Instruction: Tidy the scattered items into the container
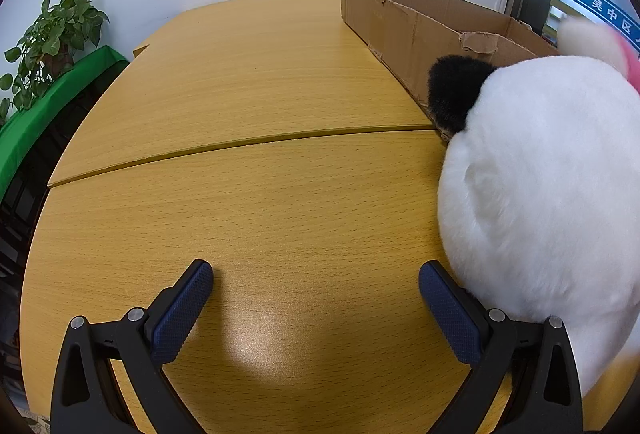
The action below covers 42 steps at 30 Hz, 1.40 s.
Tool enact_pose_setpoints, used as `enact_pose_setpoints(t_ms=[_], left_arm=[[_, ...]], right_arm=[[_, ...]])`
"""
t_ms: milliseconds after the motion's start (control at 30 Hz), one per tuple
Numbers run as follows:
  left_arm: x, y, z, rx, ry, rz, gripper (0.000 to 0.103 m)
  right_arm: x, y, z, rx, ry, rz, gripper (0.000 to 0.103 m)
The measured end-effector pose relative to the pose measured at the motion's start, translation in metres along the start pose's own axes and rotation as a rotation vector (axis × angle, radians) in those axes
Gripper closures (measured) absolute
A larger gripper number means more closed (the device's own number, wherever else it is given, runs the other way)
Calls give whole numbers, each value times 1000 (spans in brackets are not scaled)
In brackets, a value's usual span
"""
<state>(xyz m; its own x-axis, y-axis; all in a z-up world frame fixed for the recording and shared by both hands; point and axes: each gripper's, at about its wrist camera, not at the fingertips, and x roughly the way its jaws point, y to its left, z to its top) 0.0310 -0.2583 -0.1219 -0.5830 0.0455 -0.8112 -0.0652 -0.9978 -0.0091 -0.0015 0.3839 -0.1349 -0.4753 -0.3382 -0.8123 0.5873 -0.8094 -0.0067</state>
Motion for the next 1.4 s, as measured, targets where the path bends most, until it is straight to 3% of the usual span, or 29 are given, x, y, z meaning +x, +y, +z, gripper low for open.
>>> enact_pose_setpoints(t_ms=[1067,1233,1400], left_arm=[[-2,-4,-1,-3,0,1,0],[-3,-6,-3,-14,0,10,0],[-26,-13,-22,-70,-28,43,0]], right_arm=[[0,-1,0,4,0,-3,0],[2,2,2,43,0,-33,0],[-6,11,-8,170,0,-131,0]])
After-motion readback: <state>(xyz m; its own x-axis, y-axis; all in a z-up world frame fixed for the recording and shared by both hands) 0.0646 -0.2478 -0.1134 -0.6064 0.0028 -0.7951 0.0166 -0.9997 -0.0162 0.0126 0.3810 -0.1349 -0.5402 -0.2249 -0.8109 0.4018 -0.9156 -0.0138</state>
